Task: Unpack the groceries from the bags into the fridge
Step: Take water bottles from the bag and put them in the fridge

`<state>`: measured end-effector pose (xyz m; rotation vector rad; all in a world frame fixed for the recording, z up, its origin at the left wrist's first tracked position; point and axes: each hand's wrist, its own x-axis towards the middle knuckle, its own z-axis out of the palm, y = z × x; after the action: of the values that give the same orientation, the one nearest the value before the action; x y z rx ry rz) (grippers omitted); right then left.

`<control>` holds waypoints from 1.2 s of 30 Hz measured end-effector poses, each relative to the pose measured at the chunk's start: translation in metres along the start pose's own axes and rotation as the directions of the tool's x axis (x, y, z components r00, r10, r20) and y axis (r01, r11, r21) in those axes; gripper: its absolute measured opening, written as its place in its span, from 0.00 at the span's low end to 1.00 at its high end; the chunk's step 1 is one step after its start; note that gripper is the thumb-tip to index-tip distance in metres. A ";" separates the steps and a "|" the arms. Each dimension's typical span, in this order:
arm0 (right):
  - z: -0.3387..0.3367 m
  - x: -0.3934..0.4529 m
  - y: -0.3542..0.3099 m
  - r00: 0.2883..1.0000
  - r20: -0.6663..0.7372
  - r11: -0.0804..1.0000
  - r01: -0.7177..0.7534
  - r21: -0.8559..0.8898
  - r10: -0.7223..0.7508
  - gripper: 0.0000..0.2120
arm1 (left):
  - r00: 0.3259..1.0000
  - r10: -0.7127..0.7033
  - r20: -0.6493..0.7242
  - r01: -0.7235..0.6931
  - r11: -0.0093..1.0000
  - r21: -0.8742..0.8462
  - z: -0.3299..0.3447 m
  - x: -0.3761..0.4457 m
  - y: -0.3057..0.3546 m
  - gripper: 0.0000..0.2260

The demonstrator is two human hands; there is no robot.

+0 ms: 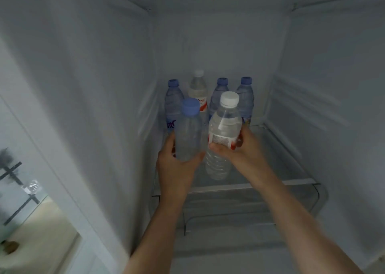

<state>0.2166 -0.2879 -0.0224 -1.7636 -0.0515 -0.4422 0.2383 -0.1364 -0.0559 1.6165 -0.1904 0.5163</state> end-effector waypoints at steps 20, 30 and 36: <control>0.026 -0.011 0.047 0.987 -0.062 0.928 0.115 -0.354 -0.146 0.39 | 1.000 -0.021 -0.022 0.027 0.944 0.327 0.000 -0.001 -0.024 0.37; 0.037 0.054 0.058 0.986 0.092 0.936 0.162 -0.313 -0.141 0.40 | 0.984 -0.037 -0.174 0.085 0.957 0.276 0.024 0.053 -0.047 0.33; 0.050 0.077 0.070 0.990 0.053 0.918 0.141 -0.370 -0.131 0.42 | 0.978 -0.024 -0.205 0.091 0.943 0.321 0.029 0.089 -0.062 0.27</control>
<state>0.3201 -0.2734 -0.0715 -2.1507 -0.1165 -0.5565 0.3487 -0.1410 -0.0739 1.8754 0.0998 0.6874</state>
